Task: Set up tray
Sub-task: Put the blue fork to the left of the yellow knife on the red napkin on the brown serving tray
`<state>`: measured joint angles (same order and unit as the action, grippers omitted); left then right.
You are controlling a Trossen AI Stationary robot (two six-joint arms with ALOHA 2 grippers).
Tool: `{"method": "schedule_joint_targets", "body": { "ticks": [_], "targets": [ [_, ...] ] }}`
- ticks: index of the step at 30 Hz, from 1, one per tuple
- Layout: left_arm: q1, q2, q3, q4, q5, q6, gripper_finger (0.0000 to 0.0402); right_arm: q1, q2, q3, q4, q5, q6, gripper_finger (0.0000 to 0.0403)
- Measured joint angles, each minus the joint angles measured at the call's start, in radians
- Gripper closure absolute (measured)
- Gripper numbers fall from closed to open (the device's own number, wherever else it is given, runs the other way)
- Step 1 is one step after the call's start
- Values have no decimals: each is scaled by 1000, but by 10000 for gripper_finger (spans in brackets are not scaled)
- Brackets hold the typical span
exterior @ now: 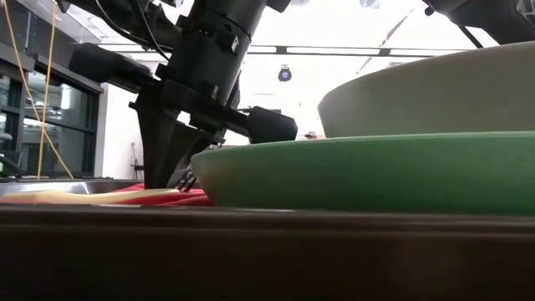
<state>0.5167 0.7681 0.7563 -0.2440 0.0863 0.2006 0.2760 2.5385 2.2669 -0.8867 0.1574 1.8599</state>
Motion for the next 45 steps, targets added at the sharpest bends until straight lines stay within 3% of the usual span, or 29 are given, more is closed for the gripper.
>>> {"method": "schedule_joint_targets", "body": {
  "ticks": [12, 33, 36, 45],
  "targets": [
    [0, 0, 0, -13, 17, 0, 160, 0, 0, 0, 64, -3, -60, 402],
    [0, 0, 0, -29, 40, 4, 160, 1, 0, 0, 23, -40, -44, 402],
    [0, 0, 0, -29, 40, 4, 160, 1, 0, 0, 23, -38, -52, 389],
    [0, 0, 0, -29, 40, 4, 160, -1, 0, 0, 22, -34, -54, 304]
  ]
}}
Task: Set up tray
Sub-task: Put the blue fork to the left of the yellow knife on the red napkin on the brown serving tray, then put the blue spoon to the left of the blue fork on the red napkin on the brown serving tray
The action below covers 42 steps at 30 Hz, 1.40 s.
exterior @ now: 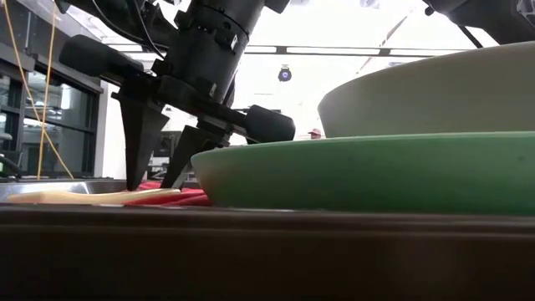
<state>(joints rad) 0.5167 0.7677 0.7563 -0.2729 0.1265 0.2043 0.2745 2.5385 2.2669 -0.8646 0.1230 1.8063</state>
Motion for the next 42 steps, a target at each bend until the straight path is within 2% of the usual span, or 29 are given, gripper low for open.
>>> {"method": "schedule_joint_targets", "body": {
  "ticks": [9, 15, 24, 27, 34, 42],
  "targets": [
    [0, 0, 0, 0, 1, 0, 160, -5, 0, 0, 48, 24, -34, 269],
    [0, 0, 0, 0, 2, 0, 160, -8, -11, 0, 51, 47, -62, 269],
    [0, 0, 0, 0, 22, -1, 160, -19, -54, 0, -40, 96, -115, 269],
    [0, 0, 0, 0, 44, -1, 160, -28, -71, 0, -40, 116, -171, 269],
    [0, 0, 0, 0, 121, -1, 160, -99, -146, 0, -74, 122, -508, 269],
    [0, 0, 0, 0, 189, 22, 160, -233, -274, 0, -144, 80, -1042, 269]
  ]
}}
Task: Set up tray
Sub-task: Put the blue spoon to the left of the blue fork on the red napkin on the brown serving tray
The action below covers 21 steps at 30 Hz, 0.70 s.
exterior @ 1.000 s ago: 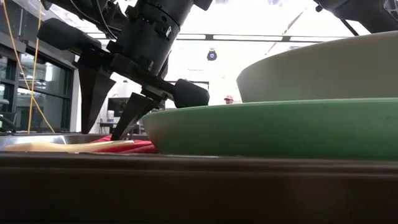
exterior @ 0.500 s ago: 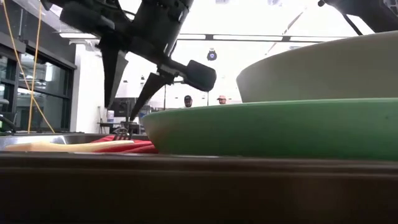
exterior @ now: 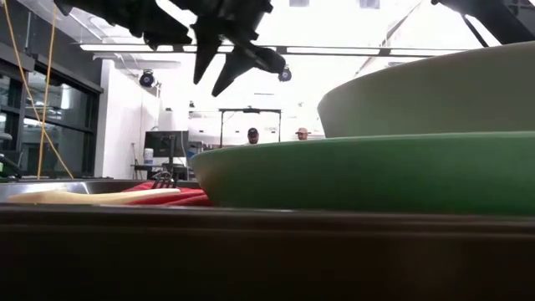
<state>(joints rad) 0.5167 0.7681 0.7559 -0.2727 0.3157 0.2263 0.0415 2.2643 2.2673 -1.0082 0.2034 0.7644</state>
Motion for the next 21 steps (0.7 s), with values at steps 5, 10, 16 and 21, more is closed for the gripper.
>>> {"method": "schedule_joint_targets", "body": {
  "ticks": [5, 10, 16, 21],
  "targets": [
    [0, 0, 0, 0, 6, 30, 160, -104, -47, 0, -71, -114, -302, 269],
    [1, 0, 0, 3, -128, 4, 160, -218, -49, 0, -230, -232, -499, 269],
    [47, -19, -1, 38, -308, -44, 160, -322, -44, -30, -300, -288, -728, 269],
    [172, -77, 0, 60, -281, -98, 160, -359, -44, -131, -235, -369, -854, 269]
  ]
}}
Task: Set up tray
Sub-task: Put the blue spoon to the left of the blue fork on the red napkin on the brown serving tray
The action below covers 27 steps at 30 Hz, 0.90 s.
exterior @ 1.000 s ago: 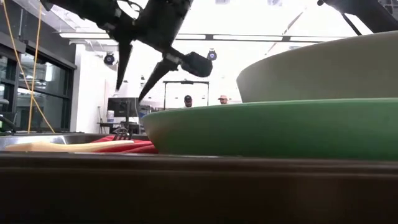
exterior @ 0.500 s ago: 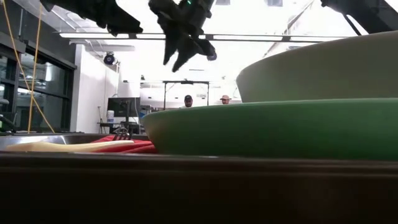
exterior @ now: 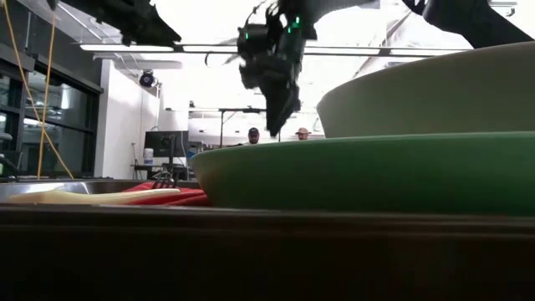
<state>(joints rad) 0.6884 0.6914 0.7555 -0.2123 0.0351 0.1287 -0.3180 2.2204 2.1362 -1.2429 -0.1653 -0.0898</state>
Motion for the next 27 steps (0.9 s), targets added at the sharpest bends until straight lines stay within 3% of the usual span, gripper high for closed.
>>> {"method": "schedule_joint_targets", "body": {
  "ticks": [12, 18, 27],
  "targets": [
    [203, -147, 0, -34, 239, -27, 160, 37, 1, -263, 397, -34, -42, 269],
    [215, -167, 0, -38, 300, -29, 160, 70, 4, -263, 515, 8, -9, 269],
    [215, -166, 0, -94, 345, 4, 160, 62, 10, -259, 577, -46, 133, 269]
  ]
}}
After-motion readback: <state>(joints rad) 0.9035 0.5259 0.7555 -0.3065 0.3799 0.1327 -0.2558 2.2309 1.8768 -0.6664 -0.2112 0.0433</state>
